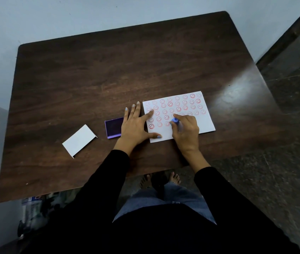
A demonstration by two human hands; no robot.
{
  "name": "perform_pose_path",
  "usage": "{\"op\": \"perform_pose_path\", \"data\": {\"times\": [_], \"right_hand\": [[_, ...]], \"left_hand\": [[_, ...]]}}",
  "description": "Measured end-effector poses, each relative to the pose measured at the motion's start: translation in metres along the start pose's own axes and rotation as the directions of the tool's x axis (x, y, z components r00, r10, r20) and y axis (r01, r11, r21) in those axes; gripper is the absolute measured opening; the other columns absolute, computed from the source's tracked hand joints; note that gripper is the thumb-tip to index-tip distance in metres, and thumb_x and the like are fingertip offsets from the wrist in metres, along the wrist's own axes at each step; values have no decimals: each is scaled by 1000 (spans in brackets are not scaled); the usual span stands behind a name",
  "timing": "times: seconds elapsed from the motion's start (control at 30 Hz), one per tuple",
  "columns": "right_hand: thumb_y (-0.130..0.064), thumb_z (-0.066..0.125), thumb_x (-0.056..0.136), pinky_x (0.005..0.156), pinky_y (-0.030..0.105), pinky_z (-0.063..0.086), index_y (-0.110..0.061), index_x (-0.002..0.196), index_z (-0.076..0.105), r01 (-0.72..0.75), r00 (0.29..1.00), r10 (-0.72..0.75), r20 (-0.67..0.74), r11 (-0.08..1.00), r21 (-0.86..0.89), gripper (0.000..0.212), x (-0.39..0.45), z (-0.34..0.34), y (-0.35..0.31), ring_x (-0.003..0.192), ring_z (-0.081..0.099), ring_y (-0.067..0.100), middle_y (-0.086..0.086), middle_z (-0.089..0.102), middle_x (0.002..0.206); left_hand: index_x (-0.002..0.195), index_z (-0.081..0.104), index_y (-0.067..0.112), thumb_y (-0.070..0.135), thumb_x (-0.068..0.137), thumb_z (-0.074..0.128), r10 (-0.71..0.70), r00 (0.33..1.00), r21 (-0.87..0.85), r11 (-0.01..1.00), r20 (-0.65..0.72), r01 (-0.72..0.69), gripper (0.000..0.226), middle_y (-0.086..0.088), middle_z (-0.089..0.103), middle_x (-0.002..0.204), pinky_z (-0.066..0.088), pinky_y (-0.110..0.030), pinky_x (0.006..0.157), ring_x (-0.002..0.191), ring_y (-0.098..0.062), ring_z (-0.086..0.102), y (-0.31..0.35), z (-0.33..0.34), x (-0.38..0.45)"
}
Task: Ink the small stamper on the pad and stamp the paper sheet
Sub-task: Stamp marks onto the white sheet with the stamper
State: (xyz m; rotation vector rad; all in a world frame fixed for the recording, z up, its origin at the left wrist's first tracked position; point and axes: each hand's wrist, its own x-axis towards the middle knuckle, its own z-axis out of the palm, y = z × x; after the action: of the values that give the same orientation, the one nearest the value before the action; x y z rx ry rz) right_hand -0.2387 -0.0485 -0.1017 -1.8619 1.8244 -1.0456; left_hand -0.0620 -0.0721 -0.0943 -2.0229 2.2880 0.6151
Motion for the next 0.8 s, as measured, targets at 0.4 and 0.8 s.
{"op": "perform_pose_path", "data": {"times": [0.4, 0.8], "right_hand": [[-6, 74, 73, 75, 37, 49, 1, 91, 66, -17, 999, 18, 37, 999, -30, 21, 5, -6, -5, 85, 62, 37, 20, 71, 90], [-15, 76, 73, 78, 34, 44, -6, 92, 69, -273, 962, 270, 50, 960, 64, 22, 9, -5, -10, 85, 62, 29, 14, 72, 91]], "left_hand": [[144, 20, 36, 73, 62, 61, -15, 1000, 4, 1000, 20, 14, 99, -12, -6, 158, -14, -42, 114, 146, -26, -8, 2, -1, 0], [144, 22, 35, 73, 61, 63, -11, 1000, -2, 1000, 0, 11, 100, -14, -4, 158, -13, -44, 115, 146, -27, -6, 0, 0, 1]]}}
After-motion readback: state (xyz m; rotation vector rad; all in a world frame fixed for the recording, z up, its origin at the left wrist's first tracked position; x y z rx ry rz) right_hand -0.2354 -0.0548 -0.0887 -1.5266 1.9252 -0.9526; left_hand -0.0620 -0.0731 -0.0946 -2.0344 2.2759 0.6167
